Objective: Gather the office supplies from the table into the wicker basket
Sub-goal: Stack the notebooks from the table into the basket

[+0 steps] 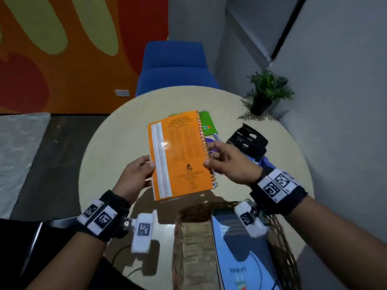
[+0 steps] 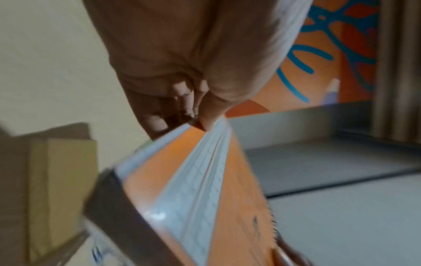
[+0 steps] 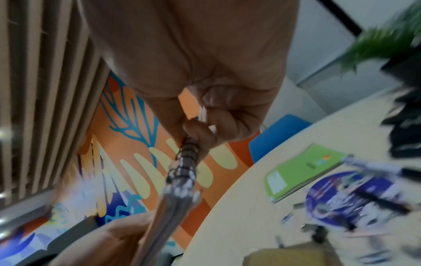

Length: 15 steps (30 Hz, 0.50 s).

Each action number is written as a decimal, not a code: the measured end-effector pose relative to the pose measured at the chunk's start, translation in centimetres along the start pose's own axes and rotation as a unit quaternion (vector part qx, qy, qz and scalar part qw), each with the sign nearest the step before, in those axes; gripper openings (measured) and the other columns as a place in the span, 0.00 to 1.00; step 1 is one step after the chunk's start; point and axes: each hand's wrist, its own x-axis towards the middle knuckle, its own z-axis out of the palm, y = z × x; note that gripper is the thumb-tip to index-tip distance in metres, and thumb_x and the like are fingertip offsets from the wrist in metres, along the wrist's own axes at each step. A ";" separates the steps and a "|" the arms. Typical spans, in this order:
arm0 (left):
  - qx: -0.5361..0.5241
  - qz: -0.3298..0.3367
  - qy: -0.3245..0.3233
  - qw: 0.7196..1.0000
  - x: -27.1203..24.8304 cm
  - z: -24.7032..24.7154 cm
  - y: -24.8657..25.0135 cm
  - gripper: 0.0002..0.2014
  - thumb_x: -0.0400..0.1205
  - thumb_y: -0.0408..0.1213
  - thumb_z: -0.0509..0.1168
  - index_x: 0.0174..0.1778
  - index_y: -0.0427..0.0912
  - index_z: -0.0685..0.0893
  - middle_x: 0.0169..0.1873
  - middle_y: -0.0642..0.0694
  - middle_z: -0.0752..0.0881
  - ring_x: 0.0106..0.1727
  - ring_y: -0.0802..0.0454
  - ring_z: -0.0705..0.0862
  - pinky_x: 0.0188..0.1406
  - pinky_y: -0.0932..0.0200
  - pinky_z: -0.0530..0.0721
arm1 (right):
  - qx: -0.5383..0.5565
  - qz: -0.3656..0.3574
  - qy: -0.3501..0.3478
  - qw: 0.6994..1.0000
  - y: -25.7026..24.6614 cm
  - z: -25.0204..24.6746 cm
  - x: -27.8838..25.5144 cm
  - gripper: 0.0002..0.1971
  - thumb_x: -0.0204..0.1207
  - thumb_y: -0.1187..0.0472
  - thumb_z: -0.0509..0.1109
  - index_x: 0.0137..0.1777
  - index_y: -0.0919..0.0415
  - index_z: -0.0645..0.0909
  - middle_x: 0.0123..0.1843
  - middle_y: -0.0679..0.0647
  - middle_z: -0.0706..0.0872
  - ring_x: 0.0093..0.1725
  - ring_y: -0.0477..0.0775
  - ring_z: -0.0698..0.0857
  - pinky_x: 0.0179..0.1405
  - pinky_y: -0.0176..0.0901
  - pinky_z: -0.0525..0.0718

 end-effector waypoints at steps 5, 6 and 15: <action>0.114 0.031 -0.113 0.987 -5.7 6.4 -0.9 0.11 0.82 0.30 0.64 0.60 0.40 0.75 0.36 0.43 0.87 0.38 0.46 0.85 0.40 0.50 0.85 | -0.129 0.045 0.043 0.990 4.1 -4.9 -9.5 0.10 0.75 0.65 0.72 0.42 0.52 0.75 0.32 0.48 0.76 0.34 0.49 0.77 0.40 0.49 0.78; 0.147 0.033 -0.131 0.980 -6.4 7.5 -1.8 0.13 0.82 0.31 0.64 0.61 0.41 0.73 0.32 0.51 0.87 0.34 0.50 0.86 0.36 0.54 0.85 | -0.161 0.064 0.045 0.984 5.2 -5.1 -11.0 0.10 0.74 0.62 0.73 0.38 0.53 0.74 0.32 0.49 0.78 0.34 0.49 0.78 0.40 0.50 0.78; 0.388 -0.003 -0.240 0.890 -9.8 14.6 -8.0 0.28 0.81 0.37 0.64 0.76 0.45 0.61 0.69 0.49 0.79 0.67 0.53 0.80 0.66 0.56 0.79 | -0.299 0.221 0.002 0.928 14.3 -3.0 -19.6 0.20 0.74 0.53 0.72 0.26 0.51 0.66 0.29 0.47 0.77 0.30 0.46 0.76 0.28 0.34 0.69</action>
